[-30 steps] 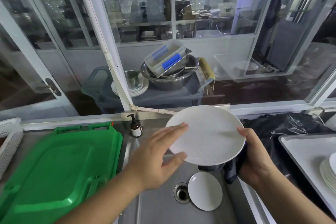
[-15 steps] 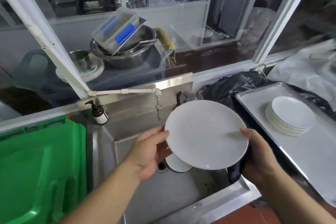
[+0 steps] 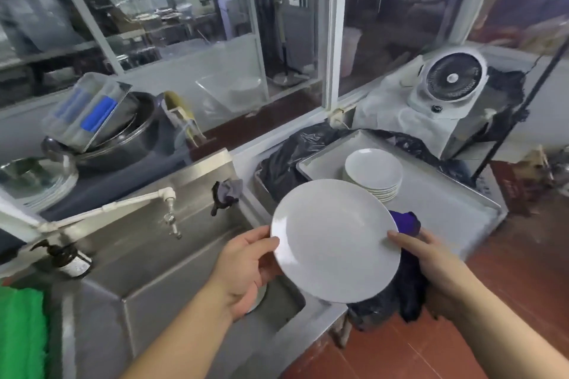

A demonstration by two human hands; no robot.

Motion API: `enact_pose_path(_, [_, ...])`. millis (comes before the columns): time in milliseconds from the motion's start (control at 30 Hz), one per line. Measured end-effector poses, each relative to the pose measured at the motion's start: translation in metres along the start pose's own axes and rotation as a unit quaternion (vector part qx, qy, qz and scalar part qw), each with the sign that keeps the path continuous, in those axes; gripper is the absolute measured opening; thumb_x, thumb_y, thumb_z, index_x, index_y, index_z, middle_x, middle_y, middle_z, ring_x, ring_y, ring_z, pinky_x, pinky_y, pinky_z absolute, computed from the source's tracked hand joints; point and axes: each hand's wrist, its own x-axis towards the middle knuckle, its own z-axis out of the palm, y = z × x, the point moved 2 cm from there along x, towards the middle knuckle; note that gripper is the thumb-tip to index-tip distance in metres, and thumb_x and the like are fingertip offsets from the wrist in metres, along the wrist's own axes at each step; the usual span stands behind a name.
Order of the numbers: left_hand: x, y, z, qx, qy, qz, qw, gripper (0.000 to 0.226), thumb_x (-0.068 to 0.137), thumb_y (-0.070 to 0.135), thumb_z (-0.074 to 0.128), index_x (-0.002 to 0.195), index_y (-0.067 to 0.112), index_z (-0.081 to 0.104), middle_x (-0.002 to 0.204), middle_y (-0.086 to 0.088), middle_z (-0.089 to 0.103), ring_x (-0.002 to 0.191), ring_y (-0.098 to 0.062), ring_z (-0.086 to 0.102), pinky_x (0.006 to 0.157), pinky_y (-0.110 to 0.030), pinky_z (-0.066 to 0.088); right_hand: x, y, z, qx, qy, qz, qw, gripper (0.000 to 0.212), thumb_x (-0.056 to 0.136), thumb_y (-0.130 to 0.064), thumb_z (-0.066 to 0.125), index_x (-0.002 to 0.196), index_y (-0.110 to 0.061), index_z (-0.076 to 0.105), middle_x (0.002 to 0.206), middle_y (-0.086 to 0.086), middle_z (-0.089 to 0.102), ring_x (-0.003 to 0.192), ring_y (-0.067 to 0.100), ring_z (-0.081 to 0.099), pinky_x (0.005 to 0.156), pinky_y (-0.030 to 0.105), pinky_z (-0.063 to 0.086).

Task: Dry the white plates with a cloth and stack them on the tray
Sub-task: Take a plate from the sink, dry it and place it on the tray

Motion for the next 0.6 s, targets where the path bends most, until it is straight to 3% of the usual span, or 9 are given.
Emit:
enact_pose_path(67, [0.006, -0.012, 0.045, 0.012, -0.006, -0.005, 1.000, 0.026, 0.098, -0.003, 0.056, 0.117, 0.003, 0.074, 0.108, -0.017, 0.078, 0.081, -0.020, 0.075, 0.067, -0.032, 0.063, -0.003, -0.019, -0.044, -0.010, 0.018, -0.010, 1.000, 0.030, 0.092, -0.010, 0.072, 0.121, -0.004, 0.069, 0.110, 0.023, 0.077, 0.098, 0.043, 0.076, 0.084, 0.045, 0.060])
enact_pose_path(267, [0.018, -0.048, 0.176, 0.037, -0.057, -0.021, 0.997, 0.024, 0.098, -0.003, 0.057, 0.114, 0.002, 0.074, 0.108, -0.018, 0.078, 0.087, -0.023, 0.077, 0.069, -0.032, 0.064, -0.024, -0.072, -0.166, -0.002, 0.105, -0.044, 0.993, 0.007, 0.094, -0.004, 0.064, 0.099, -0.003, 0.068, 0.089, 0.022, 0.076, 0.071, 0.036, 0.074, 0.067, 0.042, 0.059])
enact_pose_path(333, [0.022, -0.057, 0.212, 0.044, -0.079, -0.031, 0.995, 0.024, 0.098, -0.003, 0.058, 0.116, 0.003, 0.074, 0.110, -0.018, 0.078, 0.091, -0.026, 0.076, 0.072, -0.033, 0.064, -0.030, -0.082, -0.199, -0.002, 0.128, -0.064, 0.990, 0.012, 0.092, -0.002, 0.064, 0.103, 0.001, 0.068, 0.093, 0.025, 0.076, 0.074, 0.037, 0.073, 0.069, 0.043, 0.058])
enact_pose_path(500, [0.038, -0.078, 0.284, 0.081, -0.135, -0.055, 0.986, 0.028, 0.095, 0.000, 0.063, 0.118, 0.008, 0.076, 0.118, -0.017, 0.076, 0.102, -0.030, 0.070, 0.099, -0.050, 0.054, -0.034, -0.094, -0.269, 0.009, 0.192, -0.089, 0.977, 0.017, 0.091, 0.002, 0.066, 0.107, 0.000, 0.071, 0.095, 0.025, 0.077, 0.077, 0.037, 0.075, 0.070, 0.042, 0.059])
enact_pose_path(600, [0.052, -0.089, 0.315, 0.091, -0.141, -0.066, 0.984, 0.030, 0.091, -0.001, 0.066, 0.117, 0.008, 0.076, 0.117, -0.018, 0.075, 0.096, -0.028, 0.069, 0.090, -0.045, 0.055, -0.027, -0.093, -0.300, 0.011, 0.224, -0.089, 0.970, 0.018, 0.089, 0.004, 0.067, 0.106, -0.001, 0.071, 0.096, 0.025, 0.077, 0.078, 0.037, 0.074, 0.068, 0.041, 0.060])
